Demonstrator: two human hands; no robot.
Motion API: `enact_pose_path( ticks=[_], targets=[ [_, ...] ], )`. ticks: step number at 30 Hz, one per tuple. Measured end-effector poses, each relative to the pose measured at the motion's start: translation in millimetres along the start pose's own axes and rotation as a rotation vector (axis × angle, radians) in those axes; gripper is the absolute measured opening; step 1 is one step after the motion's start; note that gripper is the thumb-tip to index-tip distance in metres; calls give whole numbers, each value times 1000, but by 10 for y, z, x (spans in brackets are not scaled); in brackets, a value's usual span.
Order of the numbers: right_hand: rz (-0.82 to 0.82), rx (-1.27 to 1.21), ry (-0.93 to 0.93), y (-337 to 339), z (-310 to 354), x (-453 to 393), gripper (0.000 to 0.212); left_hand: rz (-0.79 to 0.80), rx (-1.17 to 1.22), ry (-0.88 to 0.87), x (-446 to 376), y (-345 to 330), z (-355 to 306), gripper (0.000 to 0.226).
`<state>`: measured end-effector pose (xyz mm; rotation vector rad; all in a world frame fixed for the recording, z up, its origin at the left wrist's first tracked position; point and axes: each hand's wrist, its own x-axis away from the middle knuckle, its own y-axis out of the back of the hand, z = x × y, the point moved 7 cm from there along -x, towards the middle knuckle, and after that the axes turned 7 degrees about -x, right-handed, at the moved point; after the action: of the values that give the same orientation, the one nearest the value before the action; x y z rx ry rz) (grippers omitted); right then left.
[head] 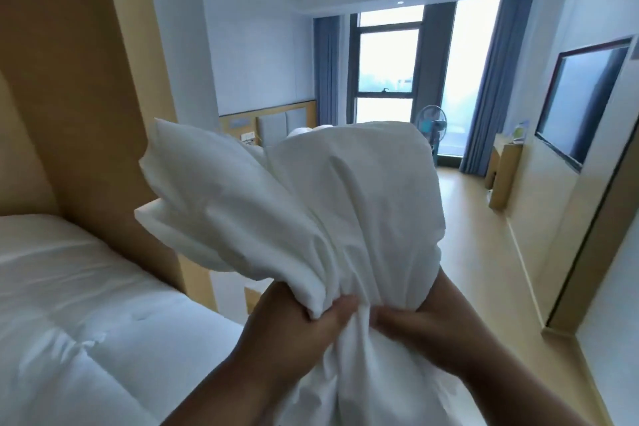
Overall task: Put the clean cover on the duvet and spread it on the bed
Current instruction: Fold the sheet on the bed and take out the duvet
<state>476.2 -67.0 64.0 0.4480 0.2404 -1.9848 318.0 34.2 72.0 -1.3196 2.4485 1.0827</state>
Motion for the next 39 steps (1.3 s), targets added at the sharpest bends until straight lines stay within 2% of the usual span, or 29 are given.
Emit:
enact_pose_path(
  ticks=[2, 5, 7, 9, 11, 13, 16, 22, 25, 30, 35, 39],
  targets=[
    [-88, -7, -52, 562, -288, 50, 72, 80, 79, 22, -178, -495, 4, 36],
    [-166, -56, -195, 1423, -799, 152, 74, 190, 222, 148, -396, -1338, 265, 40],
    [-174, -82, -287, 1879, -1127, 205, 77, 203, 340, 291, -452, -1847, 544, 39],
    [-192, -106, -387, 2261, -1422, 245, 80, 211, 428, 473, -457, -2242, 827, 53],
    [-211, -108, -479, 2618, -1668, 273, 79, 182, 506, 597, -465, -2422, 1072, 47],
    [-216, -106, -560, 2933, -1882, 263, 78, 140, 560, 640, -519, -2447, 1257, 33],
    [-223, -126, -636, 3220, -2208, 114, 80, 99, 607, 686, -626, -2495, 1539, 32],
    [-280, -125, -721, 3127, -2975, -730, 44, 37, 674, 788, -1138, -2630, 2225, 35],
    [-275, -119, -739, 3008, -3292, -1423, 35, 5, 677, 835, -1640, -2530, 2754, 35],
    [-224, -136, -736, 2757, -3665, -2604, 39, -107, 647, 840, -2739, -2183, 3384, 23],
    [-223, -199, -694, 2537, -4046, -3625, 46, -119, 658, 787, -3582, -1957, 3827, 26],
    [-113, -231, -714, 2210, -4562, -4525, 53, -235, 582, 789, -3923, -1748, 4353, 36]
  ],
)
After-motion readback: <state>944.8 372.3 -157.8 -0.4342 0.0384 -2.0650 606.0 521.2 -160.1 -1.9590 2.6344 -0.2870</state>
